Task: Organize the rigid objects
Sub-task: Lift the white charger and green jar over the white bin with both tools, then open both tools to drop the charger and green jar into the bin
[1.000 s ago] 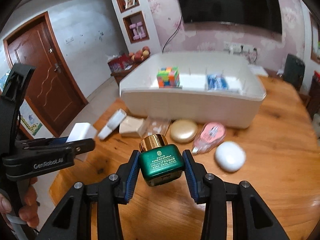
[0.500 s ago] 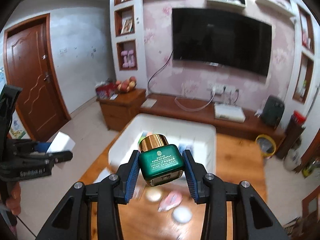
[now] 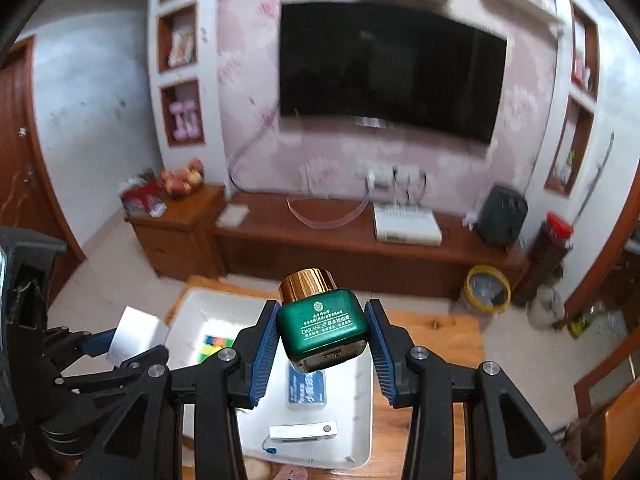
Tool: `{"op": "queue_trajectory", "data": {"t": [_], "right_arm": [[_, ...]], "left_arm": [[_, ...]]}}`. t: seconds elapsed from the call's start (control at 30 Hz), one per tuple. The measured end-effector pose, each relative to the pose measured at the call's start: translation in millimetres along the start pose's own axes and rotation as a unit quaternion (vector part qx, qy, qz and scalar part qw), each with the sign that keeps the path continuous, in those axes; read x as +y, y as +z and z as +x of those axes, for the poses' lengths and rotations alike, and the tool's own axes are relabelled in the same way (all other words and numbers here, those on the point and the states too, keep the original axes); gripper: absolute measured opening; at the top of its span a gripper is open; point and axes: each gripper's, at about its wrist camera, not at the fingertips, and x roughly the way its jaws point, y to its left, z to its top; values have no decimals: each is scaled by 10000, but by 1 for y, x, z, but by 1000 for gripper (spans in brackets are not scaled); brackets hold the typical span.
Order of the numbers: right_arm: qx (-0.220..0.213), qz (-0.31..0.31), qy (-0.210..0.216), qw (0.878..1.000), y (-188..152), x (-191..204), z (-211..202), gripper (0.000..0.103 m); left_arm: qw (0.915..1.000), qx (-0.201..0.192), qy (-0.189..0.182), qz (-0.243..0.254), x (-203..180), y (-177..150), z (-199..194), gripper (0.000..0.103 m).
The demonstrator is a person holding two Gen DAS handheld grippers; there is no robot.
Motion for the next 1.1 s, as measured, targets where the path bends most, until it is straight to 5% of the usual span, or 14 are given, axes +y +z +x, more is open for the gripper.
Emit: {"op": "queue_trajectory", "data": {"t": [0.27,0.57,0.73,0.83,0.9,1.1], "right_arm": [[1116,274,-166,9932,-39,-18,125,43],[1796,382,-181,9828,-68,-21,187,43],[1956,337,-138,9800,-77,-17,195,44],[1731,335,-55,9843,-75,-17,181,59],[1557,367,-4,9871,-72,-18,170,63],[1188,591,180,9910,-60,-26,127,64]], "left_arm": [[9980,593,-204,96,-27,4,85,50],[9954,890,-207,297,-36,5,127,50],[9940,1007,-374,208,-32,1,131,51],[9948,911,-412,206,-31,0,120,62],[9963,700,-370,321,-33,2,105,80],[9974,293,-266,602,-34,0,54,84]]}}
